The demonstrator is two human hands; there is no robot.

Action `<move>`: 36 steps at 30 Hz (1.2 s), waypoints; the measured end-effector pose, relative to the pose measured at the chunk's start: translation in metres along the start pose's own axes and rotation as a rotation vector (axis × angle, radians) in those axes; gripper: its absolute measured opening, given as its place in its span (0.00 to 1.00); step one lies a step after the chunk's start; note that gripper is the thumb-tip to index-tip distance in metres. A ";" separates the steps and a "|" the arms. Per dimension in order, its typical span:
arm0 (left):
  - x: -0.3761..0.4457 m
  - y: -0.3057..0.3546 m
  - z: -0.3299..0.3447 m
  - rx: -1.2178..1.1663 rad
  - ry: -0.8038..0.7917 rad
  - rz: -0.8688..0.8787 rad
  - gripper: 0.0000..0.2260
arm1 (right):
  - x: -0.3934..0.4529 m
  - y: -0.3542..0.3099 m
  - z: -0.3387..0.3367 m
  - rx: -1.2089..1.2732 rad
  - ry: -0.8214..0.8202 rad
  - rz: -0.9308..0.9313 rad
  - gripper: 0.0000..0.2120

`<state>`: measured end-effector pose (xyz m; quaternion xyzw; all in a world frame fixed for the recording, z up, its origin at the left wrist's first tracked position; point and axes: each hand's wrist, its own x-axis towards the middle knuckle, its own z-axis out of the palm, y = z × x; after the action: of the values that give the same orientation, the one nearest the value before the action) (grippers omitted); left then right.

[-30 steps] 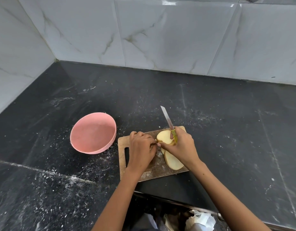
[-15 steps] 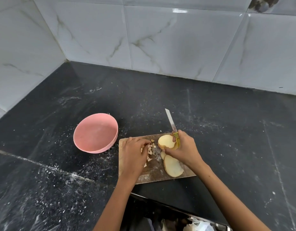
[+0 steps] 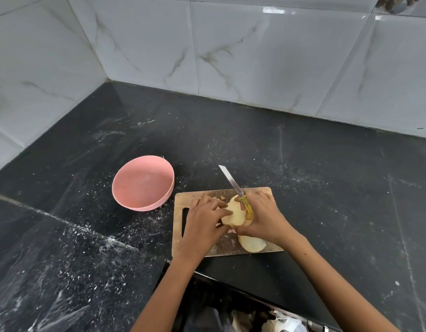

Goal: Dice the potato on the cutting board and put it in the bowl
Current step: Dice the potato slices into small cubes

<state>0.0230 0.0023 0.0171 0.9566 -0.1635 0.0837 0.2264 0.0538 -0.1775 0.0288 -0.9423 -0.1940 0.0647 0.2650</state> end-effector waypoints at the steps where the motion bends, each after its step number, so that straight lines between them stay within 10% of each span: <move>1: -0.002 0.000 0.004 0.018 0.021 0.031 0.16 | -0.002 0.001 0.002 0.003 -0.003 -0.008 0.27; 10: -0.017 0.002 0.004 0.011 0.385 0.045 0.07 | -0.054 -0.002 0.025 0.061 0.376 0.182 0.39; 36: -0.073 0.012 0.000 0.167 0.518 0.110 0.05 | -0.045 0.013 0.011 0.164 0.260 0.181 0.24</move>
<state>-0.0498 0.0123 0.0048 0.9084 -0.1443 0.3507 0.1763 0.0143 -0.2006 0.0134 -0.9316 -0.0663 -0.0185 0.3570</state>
